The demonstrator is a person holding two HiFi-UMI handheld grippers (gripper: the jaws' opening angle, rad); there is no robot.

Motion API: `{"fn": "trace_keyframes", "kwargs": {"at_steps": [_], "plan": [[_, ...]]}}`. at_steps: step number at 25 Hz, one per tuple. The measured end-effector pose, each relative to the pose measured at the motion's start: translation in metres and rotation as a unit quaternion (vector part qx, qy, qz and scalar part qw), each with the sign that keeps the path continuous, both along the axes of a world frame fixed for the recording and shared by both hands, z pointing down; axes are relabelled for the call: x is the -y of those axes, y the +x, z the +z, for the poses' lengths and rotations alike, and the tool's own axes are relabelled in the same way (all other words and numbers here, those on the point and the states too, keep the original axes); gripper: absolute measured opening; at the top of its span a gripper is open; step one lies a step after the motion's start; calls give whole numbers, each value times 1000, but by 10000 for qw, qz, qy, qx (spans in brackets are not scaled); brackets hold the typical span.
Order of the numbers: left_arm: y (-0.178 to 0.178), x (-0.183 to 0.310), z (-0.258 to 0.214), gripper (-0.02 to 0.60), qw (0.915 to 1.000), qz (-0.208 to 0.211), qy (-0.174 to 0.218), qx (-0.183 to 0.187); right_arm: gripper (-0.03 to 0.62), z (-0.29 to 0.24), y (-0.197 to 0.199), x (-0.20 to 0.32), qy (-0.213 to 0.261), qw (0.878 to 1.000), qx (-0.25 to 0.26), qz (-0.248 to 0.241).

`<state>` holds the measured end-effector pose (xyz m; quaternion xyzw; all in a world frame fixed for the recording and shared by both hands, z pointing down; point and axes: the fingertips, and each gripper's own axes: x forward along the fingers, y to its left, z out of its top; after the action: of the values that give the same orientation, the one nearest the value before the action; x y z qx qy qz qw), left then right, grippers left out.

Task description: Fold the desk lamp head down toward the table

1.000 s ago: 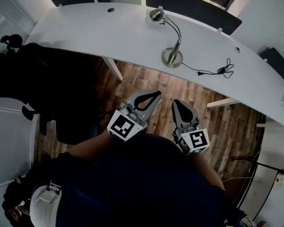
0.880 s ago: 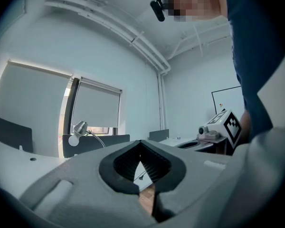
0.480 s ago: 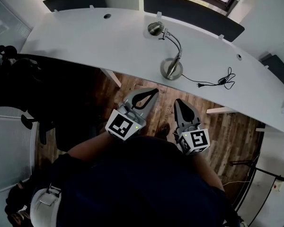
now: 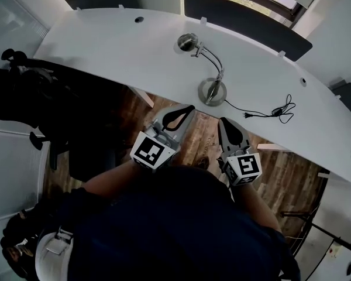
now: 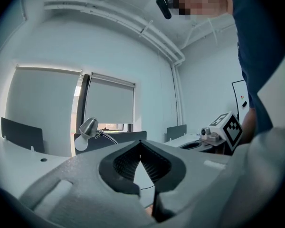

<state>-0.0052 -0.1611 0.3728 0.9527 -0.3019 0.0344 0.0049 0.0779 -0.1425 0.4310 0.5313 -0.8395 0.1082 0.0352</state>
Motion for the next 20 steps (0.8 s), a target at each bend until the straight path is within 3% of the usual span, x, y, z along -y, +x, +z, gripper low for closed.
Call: {"fn": "trace_keyframes", "kwargs": {"at_steps": [15,20], "plan": [[11,59,-8,8,9972,-609,308,298,16,28,24,64,-107,9996,-209,-130],[15,78,-13,8,9937,-747,605,578,60,47,30,86,-194,9987,-449,-156]]}}
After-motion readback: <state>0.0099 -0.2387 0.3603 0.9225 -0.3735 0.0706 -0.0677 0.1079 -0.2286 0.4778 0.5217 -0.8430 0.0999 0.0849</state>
